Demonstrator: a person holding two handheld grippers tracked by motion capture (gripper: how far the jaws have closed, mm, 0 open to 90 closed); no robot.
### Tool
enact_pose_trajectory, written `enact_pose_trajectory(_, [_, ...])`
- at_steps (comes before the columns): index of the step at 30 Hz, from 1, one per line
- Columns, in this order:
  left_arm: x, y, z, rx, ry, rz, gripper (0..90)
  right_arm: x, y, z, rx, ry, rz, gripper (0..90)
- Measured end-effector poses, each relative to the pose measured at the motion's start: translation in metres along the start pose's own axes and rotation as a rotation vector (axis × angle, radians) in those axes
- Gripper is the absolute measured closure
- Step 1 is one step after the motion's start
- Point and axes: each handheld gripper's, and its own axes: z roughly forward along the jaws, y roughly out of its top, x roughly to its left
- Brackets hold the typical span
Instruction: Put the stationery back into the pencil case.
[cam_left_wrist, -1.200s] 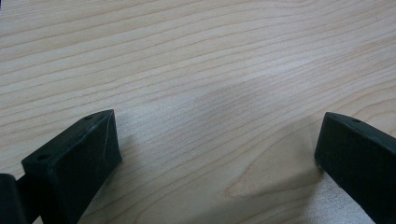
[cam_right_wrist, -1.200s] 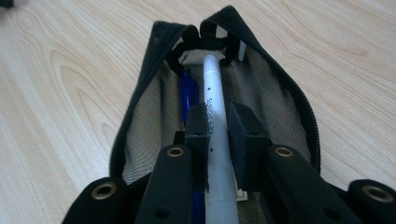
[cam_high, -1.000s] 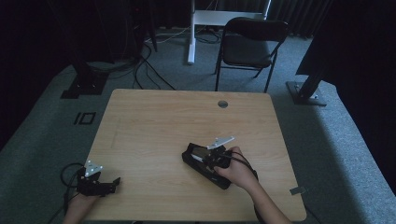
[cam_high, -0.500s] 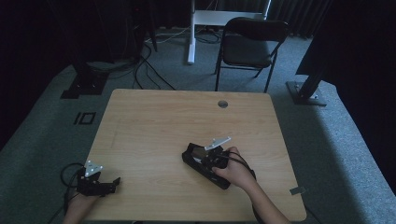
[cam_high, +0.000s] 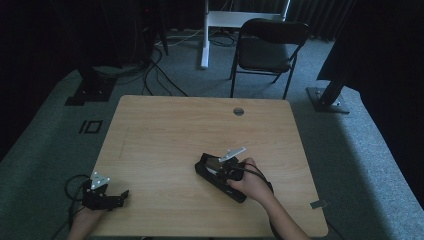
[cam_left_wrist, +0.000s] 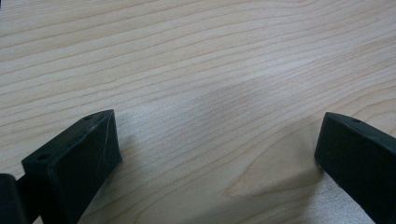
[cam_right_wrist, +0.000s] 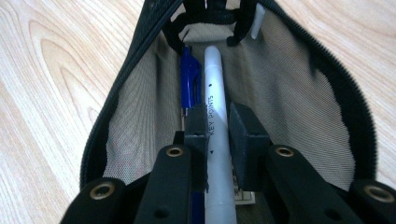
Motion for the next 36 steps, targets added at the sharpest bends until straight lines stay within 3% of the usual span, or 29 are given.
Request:
enact_pose_trajectory(8, [0.000, 0.000, 0.000, 0.000, 0.000, 0.000, 0.1, 0.001, 0.002, 0.002, 0.031, -0.005, -0.014, 76.9])
enact_pose_trajectory(14, [0.000, 0.000, 0.000, 0.000, 0.000, 0.000, 0.1, 0.002, 0.002, -0.001, 0.023, 0.001, -0.014, 75.3])
enact_pose_trajectory(36, [0.000, 0.000, 0.000, 0.000, 0.000, 0.000, 0.1, -0.004, 0.009, -0.042, -0.139, 0.012, 0.012, 68.7])
